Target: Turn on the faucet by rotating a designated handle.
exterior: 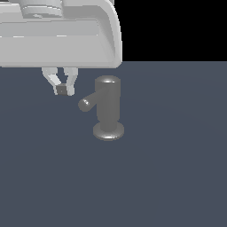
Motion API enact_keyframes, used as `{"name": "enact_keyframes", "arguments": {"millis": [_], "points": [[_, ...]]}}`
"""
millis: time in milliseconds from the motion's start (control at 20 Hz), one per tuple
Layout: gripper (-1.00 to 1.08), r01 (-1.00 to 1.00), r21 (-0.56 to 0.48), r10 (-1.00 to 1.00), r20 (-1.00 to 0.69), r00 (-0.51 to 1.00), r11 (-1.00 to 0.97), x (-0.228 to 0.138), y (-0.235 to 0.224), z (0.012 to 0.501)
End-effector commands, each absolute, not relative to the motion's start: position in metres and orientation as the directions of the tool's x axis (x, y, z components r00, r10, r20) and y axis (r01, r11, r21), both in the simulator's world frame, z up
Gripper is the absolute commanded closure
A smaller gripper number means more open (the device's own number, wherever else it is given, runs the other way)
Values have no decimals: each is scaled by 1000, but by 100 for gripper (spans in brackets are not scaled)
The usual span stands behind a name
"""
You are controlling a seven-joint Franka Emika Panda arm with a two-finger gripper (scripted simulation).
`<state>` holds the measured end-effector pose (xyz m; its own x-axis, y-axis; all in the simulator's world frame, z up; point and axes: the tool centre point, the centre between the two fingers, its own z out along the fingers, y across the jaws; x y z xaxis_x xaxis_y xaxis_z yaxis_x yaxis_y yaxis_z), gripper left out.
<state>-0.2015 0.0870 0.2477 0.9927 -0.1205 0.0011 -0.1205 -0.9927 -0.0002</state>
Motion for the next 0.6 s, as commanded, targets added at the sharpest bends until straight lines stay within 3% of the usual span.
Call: {"name": "enact_keyframes", "arguments": {"millis": [0, 550], "points": [[108, -125, -1, -125, 1, 992, -992, -198, 91, 237], [108, -131, -1, -131, 0, 991, -991, -192, 98, 221]]}}
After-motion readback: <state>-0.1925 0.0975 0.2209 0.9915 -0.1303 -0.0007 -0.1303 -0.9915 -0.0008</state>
